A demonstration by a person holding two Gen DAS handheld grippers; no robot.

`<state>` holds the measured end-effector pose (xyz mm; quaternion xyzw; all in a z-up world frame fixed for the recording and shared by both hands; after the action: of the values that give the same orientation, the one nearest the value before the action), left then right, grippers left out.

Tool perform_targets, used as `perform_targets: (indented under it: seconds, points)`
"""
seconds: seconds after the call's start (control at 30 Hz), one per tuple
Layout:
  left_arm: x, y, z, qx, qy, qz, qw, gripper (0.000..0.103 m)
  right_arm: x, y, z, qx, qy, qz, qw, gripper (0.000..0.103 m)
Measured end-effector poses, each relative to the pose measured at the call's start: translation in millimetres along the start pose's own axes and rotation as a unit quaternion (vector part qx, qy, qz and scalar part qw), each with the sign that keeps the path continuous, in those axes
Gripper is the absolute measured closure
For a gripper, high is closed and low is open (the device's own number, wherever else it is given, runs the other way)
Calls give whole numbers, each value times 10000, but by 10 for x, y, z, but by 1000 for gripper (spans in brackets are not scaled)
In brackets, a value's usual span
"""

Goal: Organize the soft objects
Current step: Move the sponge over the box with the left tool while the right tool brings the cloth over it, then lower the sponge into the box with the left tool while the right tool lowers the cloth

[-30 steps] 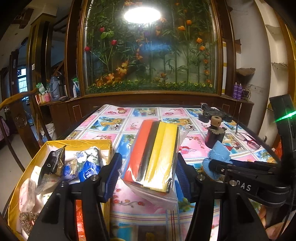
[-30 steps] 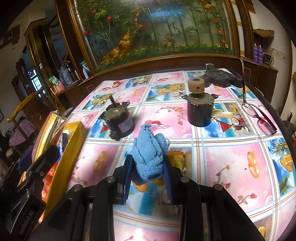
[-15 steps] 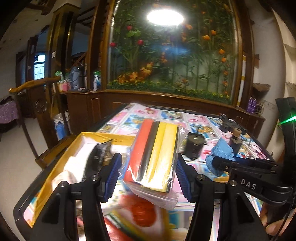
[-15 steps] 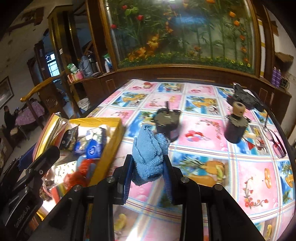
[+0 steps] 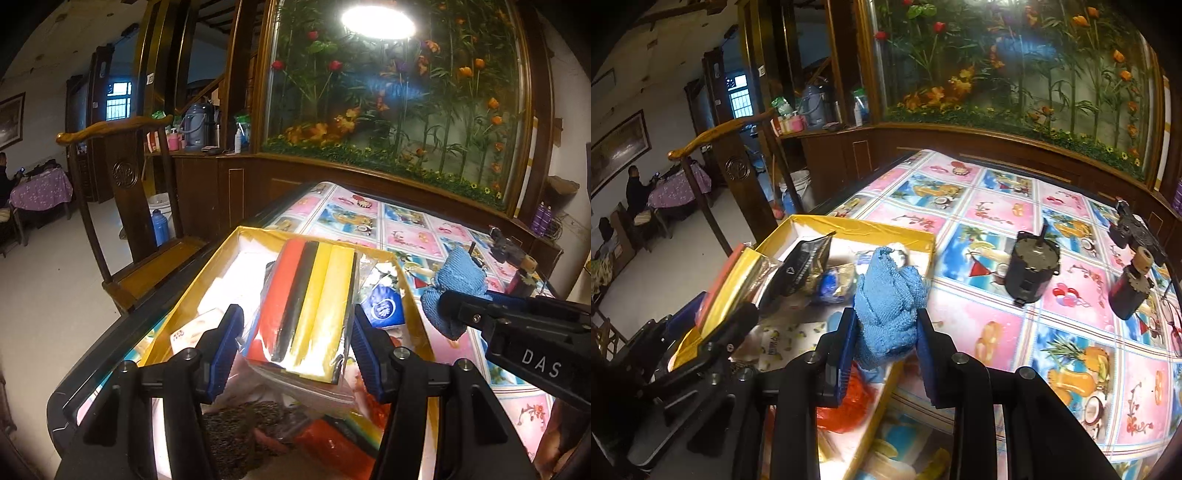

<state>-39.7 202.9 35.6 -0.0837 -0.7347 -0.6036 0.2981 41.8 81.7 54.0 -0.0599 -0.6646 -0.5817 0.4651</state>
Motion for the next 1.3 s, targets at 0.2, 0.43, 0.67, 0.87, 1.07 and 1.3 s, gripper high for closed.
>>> perform_targets:
  seconds: [0.2,0.43,0.67,0.87,1.07,1.3]
  points:
    - [-52,-42,91,42,55,96,9999,46,-151,-43,132,74,97,181,9998,69]
    - [-102,-80,126,38,87,171,9998,46,-266,-49,202,140,101,270,9995,69]
    - [-120,-68,170,78,119,191,9997,46,-350,-49,232,185,96,350,9992,69]
    - [-125,-75,188,94,127,194,9997,46,-396,-36,253,219,80,378,9990,69]
    - [-124,-74,208,117,124,195,9997,46,-444,-42,263,235,76,431,9988,69]
    - [-123,-75,210,121,127,196,9997,46,-454,-41,263,234,78,439,9987,69]
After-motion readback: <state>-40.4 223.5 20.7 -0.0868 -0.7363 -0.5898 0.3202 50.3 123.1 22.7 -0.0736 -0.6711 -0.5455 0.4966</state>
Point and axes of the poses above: each gripper's, at about its wrist camera, not at the fingertips, and x roughly against the way its jaws point, z to its left, y to its top, the point moved 7 cm from there along -x, roughly the way its jaws point, and after that the axes turned 2 degrees about z, right-handed, at the moved point
